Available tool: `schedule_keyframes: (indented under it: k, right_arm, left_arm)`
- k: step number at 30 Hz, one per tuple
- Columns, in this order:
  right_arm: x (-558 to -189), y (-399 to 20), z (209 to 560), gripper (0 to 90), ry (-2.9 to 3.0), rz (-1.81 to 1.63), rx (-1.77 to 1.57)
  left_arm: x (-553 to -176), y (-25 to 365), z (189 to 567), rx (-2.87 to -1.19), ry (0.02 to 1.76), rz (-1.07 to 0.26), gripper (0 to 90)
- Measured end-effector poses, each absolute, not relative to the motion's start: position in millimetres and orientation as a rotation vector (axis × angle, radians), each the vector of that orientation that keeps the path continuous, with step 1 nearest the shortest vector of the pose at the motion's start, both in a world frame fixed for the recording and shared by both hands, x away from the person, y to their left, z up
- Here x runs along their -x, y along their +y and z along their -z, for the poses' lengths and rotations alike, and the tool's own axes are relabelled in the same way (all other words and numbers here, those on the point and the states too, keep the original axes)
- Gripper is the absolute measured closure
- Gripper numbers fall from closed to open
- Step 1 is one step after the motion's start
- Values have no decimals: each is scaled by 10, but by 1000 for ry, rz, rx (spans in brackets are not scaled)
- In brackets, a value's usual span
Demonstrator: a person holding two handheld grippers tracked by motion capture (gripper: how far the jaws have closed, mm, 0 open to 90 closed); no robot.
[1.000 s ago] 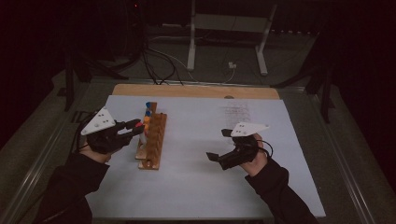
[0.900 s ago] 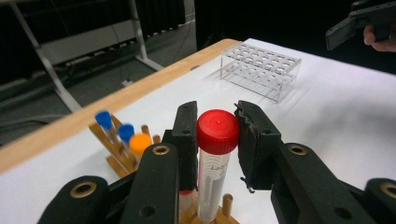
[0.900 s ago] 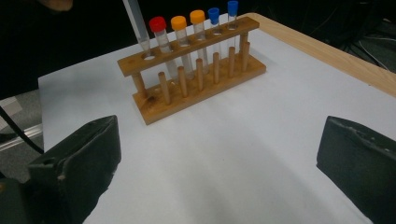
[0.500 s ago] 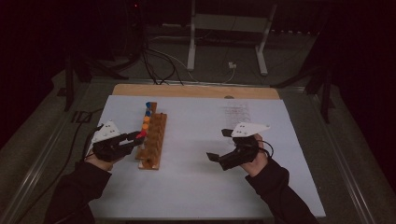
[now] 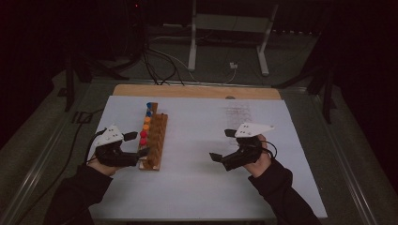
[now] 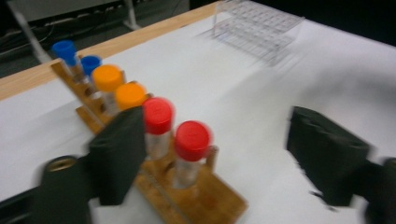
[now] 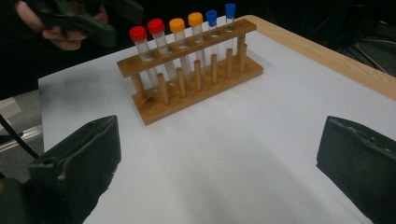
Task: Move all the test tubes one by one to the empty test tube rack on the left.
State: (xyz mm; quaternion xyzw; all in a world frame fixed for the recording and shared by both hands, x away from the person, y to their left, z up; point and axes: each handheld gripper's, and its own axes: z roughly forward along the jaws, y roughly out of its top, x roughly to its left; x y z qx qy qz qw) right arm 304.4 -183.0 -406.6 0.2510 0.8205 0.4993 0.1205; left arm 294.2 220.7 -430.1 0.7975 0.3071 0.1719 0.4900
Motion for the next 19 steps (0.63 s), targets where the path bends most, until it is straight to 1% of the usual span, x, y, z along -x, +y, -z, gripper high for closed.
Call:
schedule_keyframes:
  k: [3, 5, 6, 9, 11, 15, 17, 19]
  right_arm:
    - [-3037, -1855, 4062, 0, 2387, -1462, -739]
    - [-3027, -1871, 4069, 0, 2384, -1462, -743]
    - [-3022, -1878, 4076, 0, 2382, -1464, -742]
    - [-3003, -1891, 4100, 0, 2381, -1452, -741]
    - [-2993, -1894, 4114, 0, 2384, -1443, -740]
    - [-2993, -1894, 4131, 0, 2384, -1441, -737]
    - [-2993, -1890, 4137, 0, 2382, -1439, -736]
    - [-2995, -1890, 4141, 0, 2382, -1436, -736]
  left_arm:
    - [-2866, 2205, 4282, -1908, 708, -388, 132]
    - [-2828, 2225, 4301, -1893, 679, -346, 48]
    - [-2812, 2239, 4319, -1891, 671, -325, 23]
    - [-2742, 2273, 4401, -1877, 660, -321, 5]
    - [-2690, 2300, 4465, -1863, 652, -341, 5]
    - [-2630, 2347, 4644, -1847, 682, -328, 6]
    - [-2616, 2349, 4751, -1863, 706, -315, 5]
    - [-2601, 2338, 4830, -1887, 713, -332, 5]
